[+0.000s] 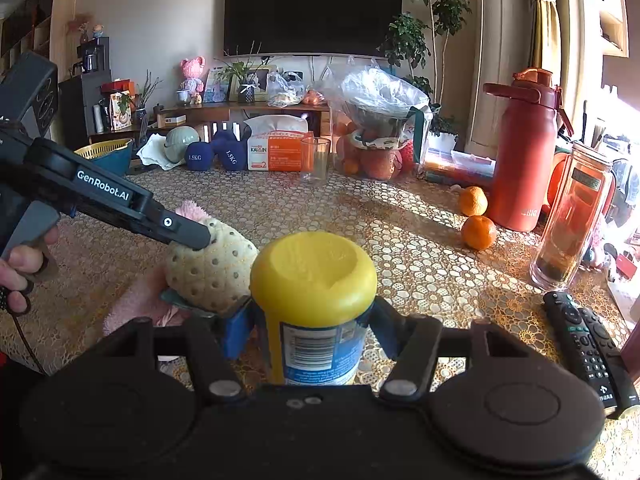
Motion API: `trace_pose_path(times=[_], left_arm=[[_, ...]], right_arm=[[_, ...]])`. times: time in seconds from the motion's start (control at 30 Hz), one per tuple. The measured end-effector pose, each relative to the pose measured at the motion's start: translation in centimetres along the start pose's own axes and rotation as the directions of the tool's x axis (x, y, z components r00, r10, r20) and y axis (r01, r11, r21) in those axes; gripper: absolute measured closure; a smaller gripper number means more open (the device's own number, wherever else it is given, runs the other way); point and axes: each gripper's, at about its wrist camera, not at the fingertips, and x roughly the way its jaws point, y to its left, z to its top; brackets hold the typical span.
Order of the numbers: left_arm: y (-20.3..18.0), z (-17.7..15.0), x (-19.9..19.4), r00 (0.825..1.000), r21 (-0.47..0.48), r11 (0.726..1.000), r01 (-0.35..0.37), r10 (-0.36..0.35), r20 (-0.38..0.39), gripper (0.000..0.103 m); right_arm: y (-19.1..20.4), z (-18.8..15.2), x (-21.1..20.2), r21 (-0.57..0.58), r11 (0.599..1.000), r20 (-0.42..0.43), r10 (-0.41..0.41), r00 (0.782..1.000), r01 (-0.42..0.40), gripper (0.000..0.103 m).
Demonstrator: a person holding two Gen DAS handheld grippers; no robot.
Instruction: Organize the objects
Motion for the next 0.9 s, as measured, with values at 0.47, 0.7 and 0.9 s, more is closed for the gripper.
trace_pose_path(times=[0.47, 0.7, 0.9], left_arm=[[1.3, -0.9, 3.4, 0.992, -0.100, 0.993, 0.056, -0.067, -0.107, 0.000], [-0.4, -1.2, 3.9, 0.992, -0.074, 0.995, 0.068, -0.075, -0.101, 0.016], [-1.5, -0.6, 2.1, 0.998, -0.083, 0.995, 0.047, -0.049, -0.032, 0.056]], right_arm=[[0.0, 0.0, 0.0, 0.000, 1.000, 0.000, 0.000, 1.000, 0.000, 0.042], [0.0, 0.1, 0.1, 0.000, 1.000, 0.000, 0.001, 1.000, -0.001, 0.042], [0.0, 0.1, 0.1, 0.000, 1.000, -0.001, 0.000, 1.000, 0.000, 0.042]])
